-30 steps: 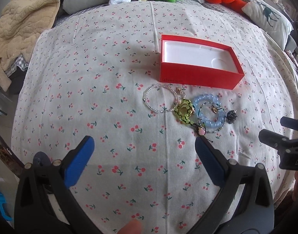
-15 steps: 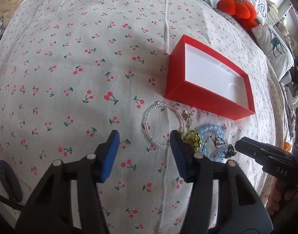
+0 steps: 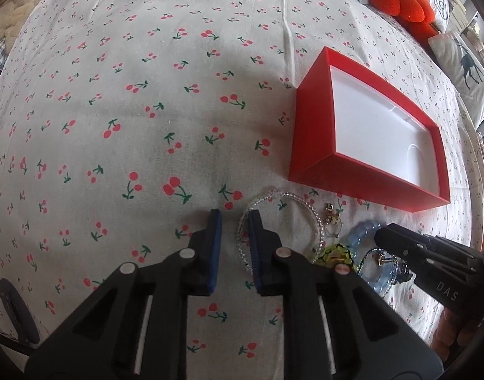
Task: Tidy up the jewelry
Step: 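Grasp the light-blue bead bracelet with the right tool while the left tool grasps the silver bracelet, then carry both bracelets into the red box and open both tools, then grasp the yellow-green beaded bracelet with the left tool, then grasp the thin green-blue beaded bracelet with the right tool while the left tool lifts its bracelet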
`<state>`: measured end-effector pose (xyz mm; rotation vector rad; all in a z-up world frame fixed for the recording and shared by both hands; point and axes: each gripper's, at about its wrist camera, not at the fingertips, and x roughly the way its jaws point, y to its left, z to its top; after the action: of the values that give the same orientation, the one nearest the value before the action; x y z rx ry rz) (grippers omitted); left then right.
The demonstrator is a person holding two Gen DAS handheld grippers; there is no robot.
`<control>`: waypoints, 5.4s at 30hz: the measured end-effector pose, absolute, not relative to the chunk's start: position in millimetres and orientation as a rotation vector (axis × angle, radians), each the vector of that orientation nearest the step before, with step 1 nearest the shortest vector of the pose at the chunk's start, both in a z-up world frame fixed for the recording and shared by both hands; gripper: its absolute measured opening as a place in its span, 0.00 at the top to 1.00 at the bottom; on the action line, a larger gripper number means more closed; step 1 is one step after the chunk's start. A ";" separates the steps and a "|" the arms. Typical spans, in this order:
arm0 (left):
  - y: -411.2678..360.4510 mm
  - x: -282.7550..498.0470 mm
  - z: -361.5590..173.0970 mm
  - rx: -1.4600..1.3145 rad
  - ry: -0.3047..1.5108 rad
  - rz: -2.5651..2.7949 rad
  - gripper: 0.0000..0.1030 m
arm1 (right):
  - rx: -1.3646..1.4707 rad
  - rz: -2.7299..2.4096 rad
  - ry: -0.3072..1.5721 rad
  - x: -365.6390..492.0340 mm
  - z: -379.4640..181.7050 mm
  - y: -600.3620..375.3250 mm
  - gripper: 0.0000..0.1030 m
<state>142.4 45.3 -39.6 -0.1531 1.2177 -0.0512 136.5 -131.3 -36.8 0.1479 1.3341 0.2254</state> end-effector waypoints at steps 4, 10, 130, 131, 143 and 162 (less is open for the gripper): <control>45.8 141.0 -39.7 -0.123 1.208 -0.028 0.95 | 0.052 0.213 1.311 133.0 -36.5 -119.9 0.88; 41.4 135.9 -34.5 -0.101 1.188 -0.024 0.95 | 0.072 0.202 1.299 128.6 -26.8 -123.2 0.88; -9.8 100.1 -37.6 -0.206 1.306 -0.148 0.78 | -0.055 0.055 1.255 80.6 9.0 -177.8 0.35; -10.8 100.0 -38.6 -0.197 1.309 -0.145 0.82 | -0.054 0.054 1.256 80.9 8.8 -178.0 0.35; 8.7 91.2 -19.6 -0.215 1.257 -0.168 0.94 | -0.027 0.067 1.283 85.8 1.2 -172.1 0.35; 55.9 74.2 2.5 -0.238 1.196 -0.146 0.94 | 0.131 0.241 1.401 88.0 -16.6 -115.3 0.46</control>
<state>74.2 55.9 2.5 -0.2375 1.1956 -0.1458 88.0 -115.3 -16.6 0.1310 1.4006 0.2413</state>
